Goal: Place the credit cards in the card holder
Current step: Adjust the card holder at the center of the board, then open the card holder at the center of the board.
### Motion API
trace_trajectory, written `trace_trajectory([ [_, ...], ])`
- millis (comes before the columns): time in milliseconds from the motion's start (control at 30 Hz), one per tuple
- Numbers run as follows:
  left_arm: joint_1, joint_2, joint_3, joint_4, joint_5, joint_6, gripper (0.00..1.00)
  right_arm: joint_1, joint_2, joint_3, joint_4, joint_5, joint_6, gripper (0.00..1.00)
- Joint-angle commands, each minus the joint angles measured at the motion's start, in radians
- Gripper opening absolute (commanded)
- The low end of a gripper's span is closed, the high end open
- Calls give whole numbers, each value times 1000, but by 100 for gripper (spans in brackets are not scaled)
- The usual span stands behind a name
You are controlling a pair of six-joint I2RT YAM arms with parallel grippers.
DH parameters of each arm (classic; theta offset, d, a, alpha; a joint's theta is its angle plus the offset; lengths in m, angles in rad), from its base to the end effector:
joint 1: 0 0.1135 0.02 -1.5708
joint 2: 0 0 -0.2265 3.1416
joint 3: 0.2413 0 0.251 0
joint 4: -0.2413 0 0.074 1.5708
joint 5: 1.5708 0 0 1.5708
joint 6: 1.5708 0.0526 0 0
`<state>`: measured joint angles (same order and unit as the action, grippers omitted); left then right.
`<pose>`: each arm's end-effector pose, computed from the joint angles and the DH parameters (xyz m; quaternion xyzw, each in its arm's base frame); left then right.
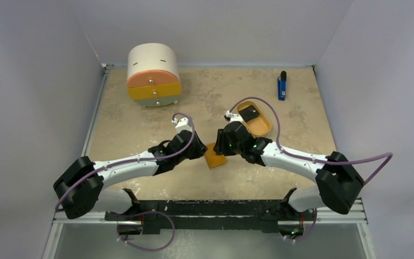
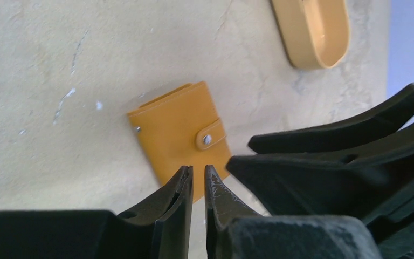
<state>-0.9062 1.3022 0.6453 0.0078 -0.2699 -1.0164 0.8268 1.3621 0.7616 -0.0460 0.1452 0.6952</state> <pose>0.1892 -0.2187 0.1552 -0.1086 0.8829 -0.2923 0.3511 0.2146 0.2219 0.1709 -0.0264 0.8929 0.2597 0.3668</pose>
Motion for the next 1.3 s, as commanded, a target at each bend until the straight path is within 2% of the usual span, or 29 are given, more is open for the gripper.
trace_trajectory([
  [0, 48, 45, 3, 182, 90, -74, 11, 8, 48, 49, -28, 49, -23, 45],
  [367, 94, 218, -69, 398, 176, -182, 0, 14, 171, 135, -52, 51, -11, 42],
  [1067, 121, 264, -101, 414, 193, -180, 0, 29, 299, 230, -186, 75, -63, 42],
  [1267, 123, 268, -106, 416, 196, -179, 0, 34, 320, 237, -211, 96, -72, 36],
])
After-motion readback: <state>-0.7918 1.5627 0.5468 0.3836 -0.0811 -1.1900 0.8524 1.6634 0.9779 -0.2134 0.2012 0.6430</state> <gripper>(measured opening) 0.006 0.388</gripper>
